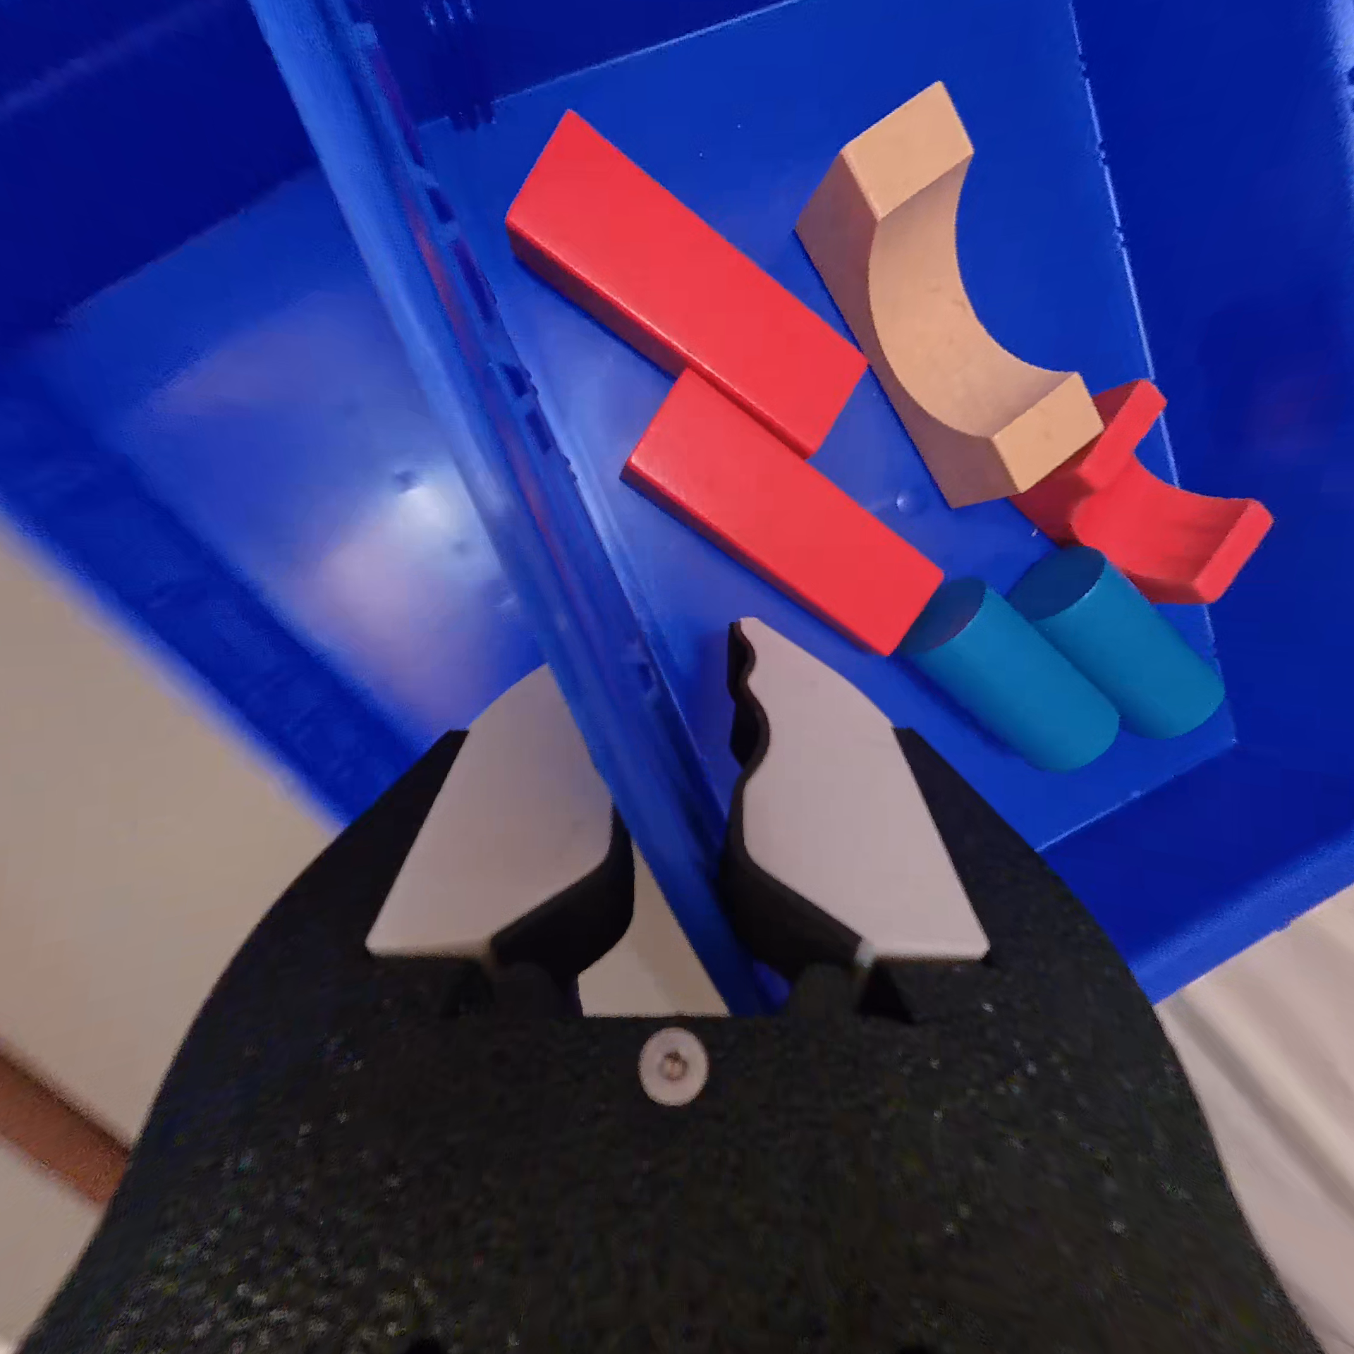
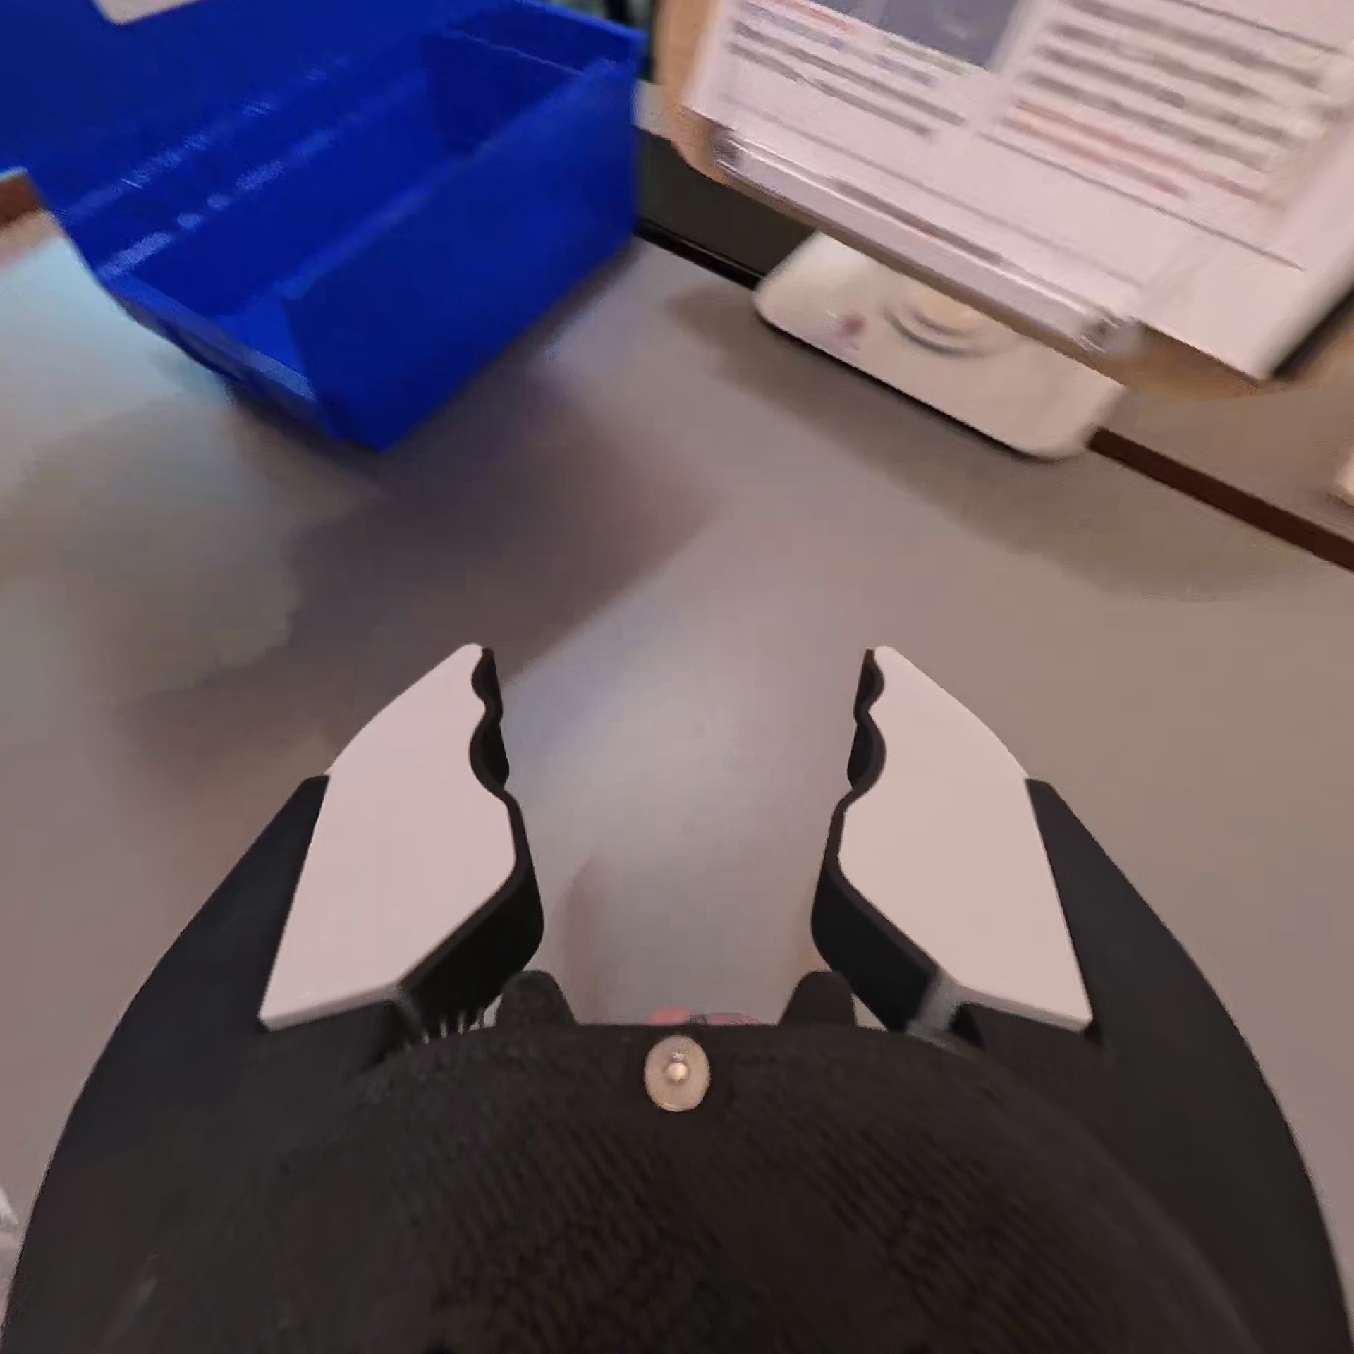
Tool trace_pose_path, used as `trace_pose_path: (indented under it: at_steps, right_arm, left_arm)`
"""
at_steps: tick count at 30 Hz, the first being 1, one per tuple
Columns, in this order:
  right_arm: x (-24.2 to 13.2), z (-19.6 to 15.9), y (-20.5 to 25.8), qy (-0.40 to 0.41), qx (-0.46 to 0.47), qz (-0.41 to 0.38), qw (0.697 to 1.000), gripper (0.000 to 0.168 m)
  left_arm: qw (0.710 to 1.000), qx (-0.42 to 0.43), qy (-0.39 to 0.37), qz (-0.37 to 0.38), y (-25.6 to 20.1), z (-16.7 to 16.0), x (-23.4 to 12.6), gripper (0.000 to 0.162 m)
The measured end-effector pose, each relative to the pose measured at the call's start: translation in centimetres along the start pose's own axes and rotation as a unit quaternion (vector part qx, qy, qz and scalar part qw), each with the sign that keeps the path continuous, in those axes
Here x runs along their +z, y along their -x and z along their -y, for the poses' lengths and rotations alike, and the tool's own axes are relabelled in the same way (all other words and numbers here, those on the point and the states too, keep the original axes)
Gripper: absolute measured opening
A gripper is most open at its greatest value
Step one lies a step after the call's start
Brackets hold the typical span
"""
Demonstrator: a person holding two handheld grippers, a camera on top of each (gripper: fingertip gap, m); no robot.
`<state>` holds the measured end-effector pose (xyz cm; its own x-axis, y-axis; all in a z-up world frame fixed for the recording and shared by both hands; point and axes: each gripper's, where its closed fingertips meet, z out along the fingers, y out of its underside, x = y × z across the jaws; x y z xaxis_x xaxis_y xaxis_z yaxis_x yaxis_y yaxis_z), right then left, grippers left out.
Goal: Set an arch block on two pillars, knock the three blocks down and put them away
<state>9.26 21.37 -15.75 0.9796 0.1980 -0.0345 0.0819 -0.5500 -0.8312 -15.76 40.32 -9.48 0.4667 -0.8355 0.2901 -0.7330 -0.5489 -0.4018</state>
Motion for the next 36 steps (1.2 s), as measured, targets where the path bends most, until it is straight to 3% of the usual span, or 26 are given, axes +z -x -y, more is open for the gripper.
trace_pose_path:
  at_steps: [4,8,10,13,17,22,27,32,36]
  right_arm:
    - [7.5,6.5,4.3,-0.014,0.001,0.029,0.999,0.093]
    - [15.2,11.3,8.2,-0.021,0.062,0.052,0.997,0.093]
    - [18.5,12.4,10.1,-0.001,0.060,0.066,0.996,0.088]
    - [23.0,12.4,9.9,0.040,0.057,0.011,0.998,0.084]
    - [26.9,11.6,11.2,0.084,0.077,0.020,0.993,0.080]
    - [29.6,8.5,11.9,0.160,0.060,0.016,0.985,0.052]
    - [30.2,8.2,11.1,0.155,0.057,-0.023,0.986,0.032]
    - [28.0,6.9,11.3,0.174,0.002,-0.005,0.985,0.028]
    - [24.0,4.2,10.8,0.184,-0.043,0.040,0.981,0.026]
  left_arm:
    - [0.993,-0.083,-0.043,0.076,8.5,-4.0,-6.8,0.025]
    - [0.976,-0.166,-0.075,0.123,14.4,-9.4,-10.9,0.025]
    - [0.967,-0.203,-0.086,0.125,16.1,-12.3,-11.9,0.025]
    - [0.957,-0.248,-0.088,0.122,17.6,-16.4,-12.6,0.025]
    - [0.946,-0.284,-0.079,0.137,18.9,-21.2,-12.8,0.025]
    - [0.935,-0.319,-0.074,0.133,19.1,-25.6,-12.1,0.024]
    - [0.929,-0.337,-0.074,0.136,18.8,-28.3,-11.6,0.024]
    - [0.925,-0.344,-0.076,0.140,18.6,-29.7,-11.3,0.025]
    - [0.925,-0.345,-0.072,0.144,18.9,-30.3,-11.0,0.025]
